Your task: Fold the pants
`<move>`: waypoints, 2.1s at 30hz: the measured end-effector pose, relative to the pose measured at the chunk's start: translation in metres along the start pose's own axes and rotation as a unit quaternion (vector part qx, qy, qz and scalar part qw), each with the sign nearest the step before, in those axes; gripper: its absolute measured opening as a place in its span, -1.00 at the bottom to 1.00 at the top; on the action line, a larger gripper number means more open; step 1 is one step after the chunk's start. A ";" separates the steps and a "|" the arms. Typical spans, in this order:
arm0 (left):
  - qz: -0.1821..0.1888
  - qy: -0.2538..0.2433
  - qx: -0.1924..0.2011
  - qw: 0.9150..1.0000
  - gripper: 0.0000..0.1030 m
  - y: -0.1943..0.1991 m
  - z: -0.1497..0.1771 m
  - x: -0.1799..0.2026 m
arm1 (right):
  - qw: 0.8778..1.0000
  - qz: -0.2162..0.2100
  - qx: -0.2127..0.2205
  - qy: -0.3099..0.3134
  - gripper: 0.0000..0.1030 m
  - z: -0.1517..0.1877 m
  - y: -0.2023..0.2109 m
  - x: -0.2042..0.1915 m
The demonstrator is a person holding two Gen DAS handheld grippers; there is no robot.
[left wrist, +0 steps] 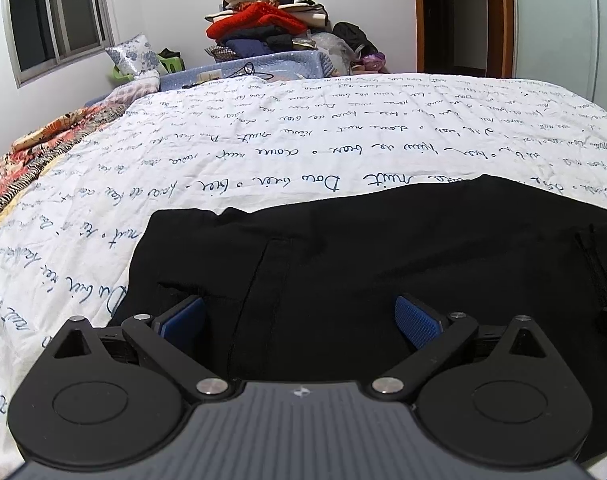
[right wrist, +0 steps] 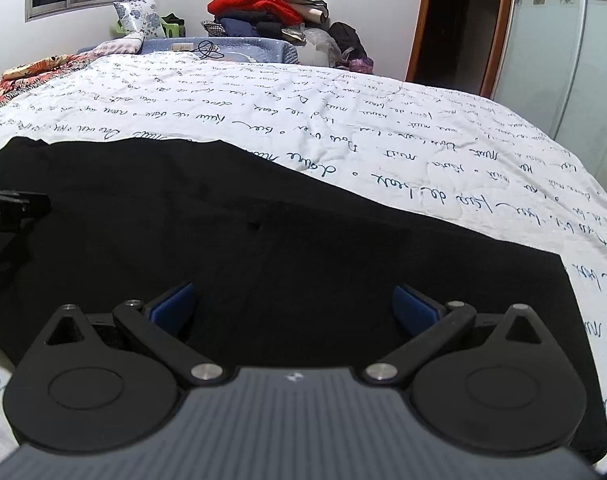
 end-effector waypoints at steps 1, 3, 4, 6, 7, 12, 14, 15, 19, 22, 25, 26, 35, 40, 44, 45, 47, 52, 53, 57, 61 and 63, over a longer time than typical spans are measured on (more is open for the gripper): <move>0.009 0.003 -0.003 1.000 0.98 0.001 0.000 0.002 | 1.000 0.002 0.002 0.001 1.00 0.000 0.000 -0.001; 0.039 0.001 -0.014 0.999 0.98 0.004 0.003 0.009 | 1.000 0.003 0.003 0.001 1.00 -0.001 0.002 -0.001; 0.043 -0.011 -0.015 0.999 0.99 0.006 0.005 0.014 | 1.000 0.004 0.004 -0.001 1.00 -0.001 0.004 0.000; 0.037 -0.044 -0.010 0.998 0.99 0.009 0.006 0.021 | 1.000 0.005 0.003 -0.001 1.00 0.000 0.004 -0.001; 0.037 -0.054 -0.007 0.998 0.99 0.012 0.006 0.021 | 1.000 0.004 0.002 0.000 1.00 0.000 0.003 -0.001; 0.052 0.002 0.023 0.998 0.99 0.036 -0.001 -0.009 | 1.000 0.011 0.009 0.023 1.00 -0.008 0.010 -0.007; 0.040 0.031 0.032 0.998 0.99 0.043 -0.006 -0.030 | 0.998 0.009 0.045 0.054 1.00 -0.015 0.022 -0.019; 0.032 0.044 0.034 0.998 0.99 0.046 -0.008 -0.040 | 0.996 0.005 0.059 0.069 1.00 -0.019 0.028 -0.027; -0.002 0.101 0.029 0.994 0.99 0.051 -0.013 -0.084 | 0.983 -0.052 0.096 0.147 1.00 -0.028 0.047 -0.075; -0.055 0.135 0.020 0.989 0.99 0.059 -0.009 -0.121 | 0.970 -0.092 0.123 0.188 1.00 -0.030 0.059 -0.110; -0.137 0.142 0.025 0.980 0.99 0.074 -0.005 -0.162 | 0.958 -0.137 0.132 0.215 1.00 -0.030 0.065 -0.141; -0.168 0.143 0.027 0.975 0.99 0.080 -0.005 -0.175 | 0.955 -0.149 0.133 0.221 1.00 -0.030 0.067 -0.150; -0.050 0.172 -0.044 0.983 0.99 0.076 0.016 -0.180 | 0.887 -0.137 0.193 0.396 1.00 -0.006 0.083 -0.239; 0.013 0.219 -0.077 0.973 0.99 0.064 0.034 -0.160 | 0.872 -0.098 0.180 0.445 0.92 0.005 0.072 -0.258; 0.067 0.294 -0.102 0.948 0.99 0.055 0.044 -0.160 | 0.855 -0.064 0.195 0.476 0.90 0.008 0.066 -0.264; 0.078 0.316 -0.107 0.939 0.99 0.053 0.046 -0.162 | 0.852 -0.063 0.199 0.481 0.87 0.009 0.066 -0.267; 0.094 0.351 -0.115 0.924 0.99 0.047 0.048 -0.166 | 0.840 -0.062 0.212 0.496 0.82 0.010 0.065 -0.275; 0.107 0.379 -0.123 0.911 0.98 0.043 0.046 -0.167 | 0.808 -0.064 0.235 0.537 0.40 0.015 0.061 -0.300; 0.110 0.383 -0.123 0.909 0.98 0.043 0.045 -0.166 | 0.804 -0.068 0.234 0.542 0.22 0.016 0.059 -0.306; 0.134 0.400 -0.129 0.897 0.98 0.041 0.041 -0.164 | 0.796 -0.071 0.231 0.556 -0.43 0.017 0.052 -0.326; 0.148 0.423 -0.132 0.884 0.98 0.033 0.039 -0.165 | 0.795 -0.063 0.238 0.554 -0.87 0.015 0.045 -0.333; 0.152 0.440 -0.132 0.875 0.98 0.027 0.038 -0.167 | 0.810 -0.082 0.235 0.532 -0.89 0.011 0.047 -0.329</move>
Point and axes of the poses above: each gripper's, at about its wrist camera, not at the fingertips, and y roughly against the way its jaws point, x to its right, z to its underside, the point moved 6 cm from there along -y, roughly the way its jaws point, and after that the axes turned 1 degree about z, right-handed, at the moved point
